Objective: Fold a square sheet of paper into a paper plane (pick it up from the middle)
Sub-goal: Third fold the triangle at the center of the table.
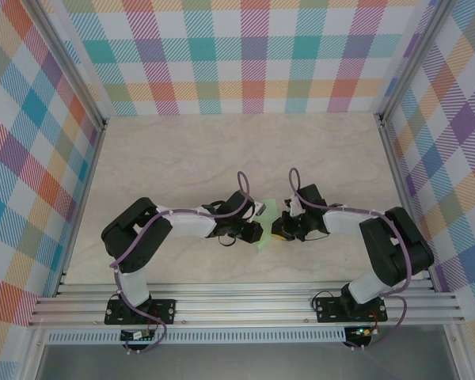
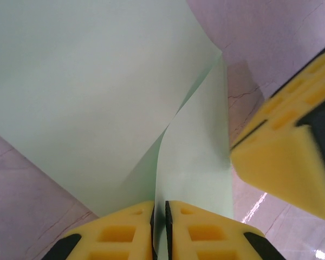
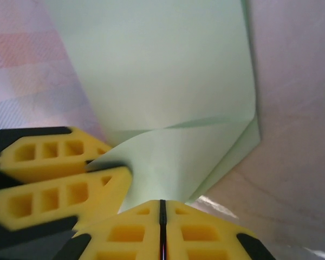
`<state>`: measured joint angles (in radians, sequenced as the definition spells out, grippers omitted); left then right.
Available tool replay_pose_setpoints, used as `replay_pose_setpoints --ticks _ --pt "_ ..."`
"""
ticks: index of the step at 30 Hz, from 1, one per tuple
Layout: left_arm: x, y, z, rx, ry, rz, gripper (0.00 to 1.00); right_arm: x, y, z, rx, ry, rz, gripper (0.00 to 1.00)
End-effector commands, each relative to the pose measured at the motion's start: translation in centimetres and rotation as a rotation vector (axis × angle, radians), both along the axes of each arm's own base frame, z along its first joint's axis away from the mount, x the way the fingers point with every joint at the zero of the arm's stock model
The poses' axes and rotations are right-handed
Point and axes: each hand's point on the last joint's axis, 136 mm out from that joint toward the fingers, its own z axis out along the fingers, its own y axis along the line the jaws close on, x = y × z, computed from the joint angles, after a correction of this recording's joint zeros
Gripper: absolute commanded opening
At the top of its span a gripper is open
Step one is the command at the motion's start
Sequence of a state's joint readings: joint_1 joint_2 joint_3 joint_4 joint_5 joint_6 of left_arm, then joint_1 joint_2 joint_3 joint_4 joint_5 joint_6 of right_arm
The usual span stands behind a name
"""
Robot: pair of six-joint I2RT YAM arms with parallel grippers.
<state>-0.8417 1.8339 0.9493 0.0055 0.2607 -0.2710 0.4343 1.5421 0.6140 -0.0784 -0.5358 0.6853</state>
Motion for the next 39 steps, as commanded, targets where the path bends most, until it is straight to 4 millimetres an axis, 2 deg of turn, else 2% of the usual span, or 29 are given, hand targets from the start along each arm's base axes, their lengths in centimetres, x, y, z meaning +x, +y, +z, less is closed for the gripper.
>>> replay_pose_setpoints --ticks 1,9,17,20,28,35,39 --pt "-0.7 2.2 -3.0 0.111 0.051 0.020 0.15 -0.8 0.5 1.0 0.041 -0.001 0.000 0.10" --pt "-0.7 2.2 -3.2 0.114 0.058 0.018 0.15 -1.4 2.1 0.2 0.068 0.015 0.022 0.10" --pt "-0.8 2.1 -3.5 0.114 0.062 0.012 0.15 -1.9 1.1 -3.5 -0.035 0.060 0.012 0.09" --pt "-0.8 2.2 -3.6 0.118 0.065 0.010 0.15 -2.0 1.3 -3.1 -0.014 0.062 0.013 0.09" --pt "-0.6 2.1 -3.5 0.103 0.070 0.000 0.14 -2.3 1.6 -0.1 0.038 0.003 0.009 0.10" --pt "-0.6 1.9 -3.7 0.090 0.085 -0.015 0.14 -3.0 2.8 0.5 0.068 -0.011 0.017 0.10" --pt "-0.6 1.9 -4.0 0.093 0.094 -0.022 0.14 -3.0 3.2 -0.5 0.039 -0.004 0.017 0.10"
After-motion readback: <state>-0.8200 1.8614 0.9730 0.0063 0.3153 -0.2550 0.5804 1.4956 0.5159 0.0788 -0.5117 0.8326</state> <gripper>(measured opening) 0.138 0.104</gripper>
